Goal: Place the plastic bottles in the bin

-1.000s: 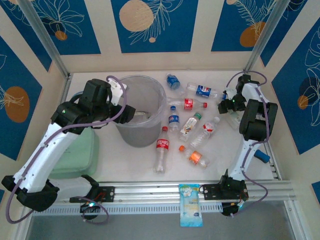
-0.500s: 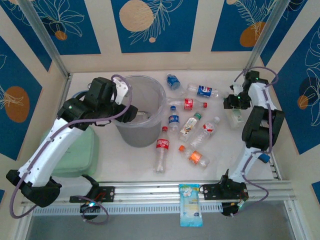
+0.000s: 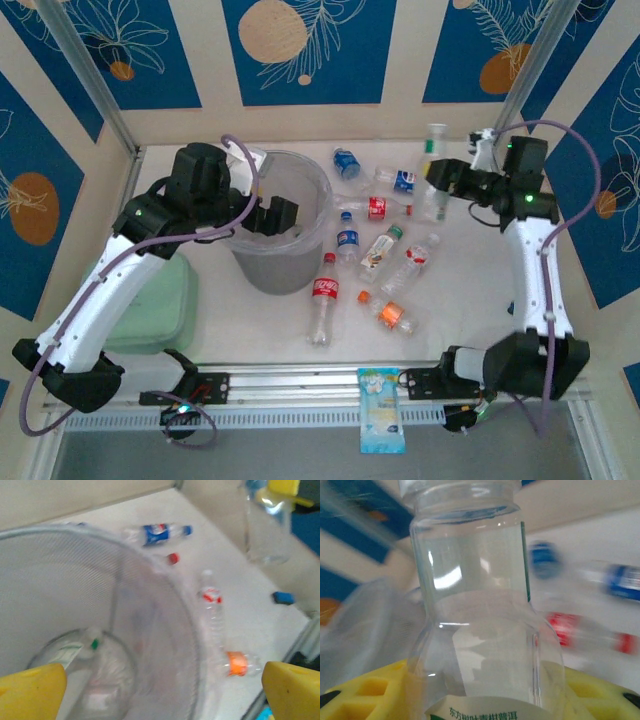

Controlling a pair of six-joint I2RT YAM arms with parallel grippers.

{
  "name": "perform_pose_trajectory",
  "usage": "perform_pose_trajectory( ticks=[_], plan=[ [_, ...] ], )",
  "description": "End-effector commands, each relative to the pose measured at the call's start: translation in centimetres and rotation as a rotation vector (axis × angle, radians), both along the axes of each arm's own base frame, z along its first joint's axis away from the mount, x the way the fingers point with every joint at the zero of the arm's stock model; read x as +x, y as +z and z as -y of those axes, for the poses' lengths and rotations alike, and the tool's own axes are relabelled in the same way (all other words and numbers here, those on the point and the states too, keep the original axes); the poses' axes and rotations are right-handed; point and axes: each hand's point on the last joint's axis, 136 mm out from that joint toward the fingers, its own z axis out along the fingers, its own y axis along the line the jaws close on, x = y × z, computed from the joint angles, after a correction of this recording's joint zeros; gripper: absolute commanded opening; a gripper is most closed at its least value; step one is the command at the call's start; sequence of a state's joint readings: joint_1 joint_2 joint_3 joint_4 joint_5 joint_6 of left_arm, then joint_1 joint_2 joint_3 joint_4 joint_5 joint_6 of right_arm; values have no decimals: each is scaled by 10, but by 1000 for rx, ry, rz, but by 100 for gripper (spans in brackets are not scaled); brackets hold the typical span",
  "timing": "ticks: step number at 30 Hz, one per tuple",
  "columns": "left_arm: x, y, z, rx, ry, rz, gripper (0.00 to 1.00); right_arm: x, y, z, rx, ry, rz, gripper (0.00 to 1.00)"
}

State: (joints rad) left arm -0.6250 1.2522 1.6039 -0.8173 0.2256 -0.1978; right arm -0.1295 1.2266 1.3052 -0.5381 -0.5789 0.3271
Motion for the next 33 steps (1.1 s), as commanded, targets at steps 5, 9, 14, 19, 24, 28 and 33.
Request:
perform_pose_trajectory(
  ticks=[5,9,14,19,24,28,33],
  plan=[
    [-30,52,45,-264,-290,83,100,-67,88,-98,301,426,87,31],
    [-39,58,57,-322,-367,85,100,-74,105,-116,332,475,104,20],
    [-36,55,75,-318,-371,96,100,-76,112,-136,352,474,129,7],
    [-32,59,92,-363,-386,103,100,-81,116,-152,381,502,149,3],
    [-19,58,98,-381,-349,94,100,-90,118,-162,389,534,163,2],
    [-21,65,103,-429,-372,88,94,-89,117,-167,389,542,163,2],
    [-19,59,102,-422,-351,76,75,-87,117,-172,405,542,174,2]
  ],
)
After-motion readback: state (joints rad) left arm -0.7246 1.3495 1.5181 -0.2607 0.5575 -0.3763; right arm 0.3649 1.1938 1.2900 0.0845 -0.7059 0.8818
